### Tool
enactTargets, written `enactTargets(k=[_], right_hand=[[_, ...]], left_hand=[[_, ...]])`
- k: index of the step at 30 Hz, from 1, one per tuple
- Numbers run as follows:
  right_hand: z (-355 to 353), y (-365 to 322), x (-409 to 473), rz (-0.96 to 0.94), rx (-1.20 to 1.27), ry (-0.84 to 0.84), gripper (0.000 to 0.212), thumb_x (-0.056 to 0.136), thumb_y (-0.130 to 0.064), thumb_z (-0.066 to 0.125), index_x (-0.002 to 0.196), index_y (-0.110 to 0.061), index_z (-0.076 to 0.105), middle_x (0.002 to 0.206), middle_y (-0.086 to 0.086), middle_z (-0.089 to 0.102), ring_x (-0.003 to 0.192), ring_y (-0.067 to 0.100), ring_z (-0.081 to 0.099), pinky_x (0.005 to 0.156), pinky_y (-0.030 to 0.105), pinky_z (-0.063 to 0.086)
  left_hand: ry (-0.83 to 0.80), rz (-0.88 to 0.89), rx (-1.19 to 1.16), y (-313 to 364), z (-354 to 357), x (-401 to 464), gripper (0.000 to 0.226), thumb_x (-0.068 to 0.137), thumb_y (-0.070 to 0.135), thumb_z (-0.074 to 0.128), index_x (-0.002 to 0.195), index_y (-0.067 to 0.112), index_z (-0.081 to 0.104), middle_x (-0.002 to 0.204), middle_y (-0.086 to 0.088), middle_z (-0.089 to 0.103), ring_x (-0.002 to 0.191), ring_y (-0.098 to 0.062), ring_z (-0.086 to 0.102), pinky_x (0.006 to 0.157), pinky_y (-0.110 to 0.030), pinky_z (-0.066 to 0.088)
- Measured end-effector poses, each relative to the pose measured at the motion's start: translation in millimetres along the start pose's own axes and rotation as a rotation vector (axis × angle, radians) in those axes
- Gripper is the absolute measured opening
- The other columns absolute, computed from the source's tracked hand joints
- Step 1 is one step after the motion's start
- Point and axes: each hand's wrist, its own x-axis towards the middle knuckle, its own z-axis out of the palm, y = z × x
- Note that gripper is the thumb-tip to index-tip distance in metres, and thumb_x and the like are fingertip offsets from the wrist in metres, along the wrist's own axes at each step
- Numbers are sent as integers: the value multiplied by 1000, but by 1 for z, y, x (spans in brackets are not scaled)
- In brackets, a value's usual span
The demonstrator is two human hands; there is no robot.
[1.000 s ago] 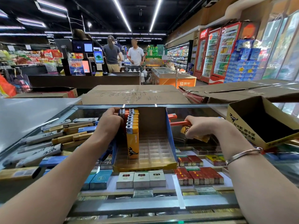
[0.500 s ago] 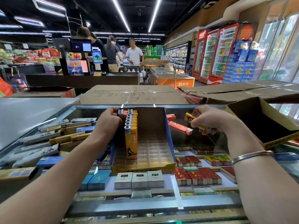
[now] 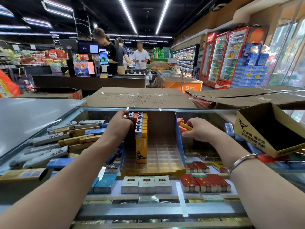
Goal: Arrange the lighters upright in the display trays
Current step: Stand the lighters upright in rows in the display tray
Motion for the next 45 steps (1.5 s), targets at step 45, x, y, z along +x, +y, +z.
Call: enactTargets(k=[45], right_hand=[[-29, -85, -64, -169, 1377, -465, 16, 90, -16, 50, 78, -7, 56, 56, 0, 55, 46, 10, 52, 40, 20, 44]], left_hand=[[71, 1308, 840, 27, 30, -47, 26, 78, 32, 67, 95, 12, 72, 103, -11, 63, 98, -25, 52, 76, -42, 52]])
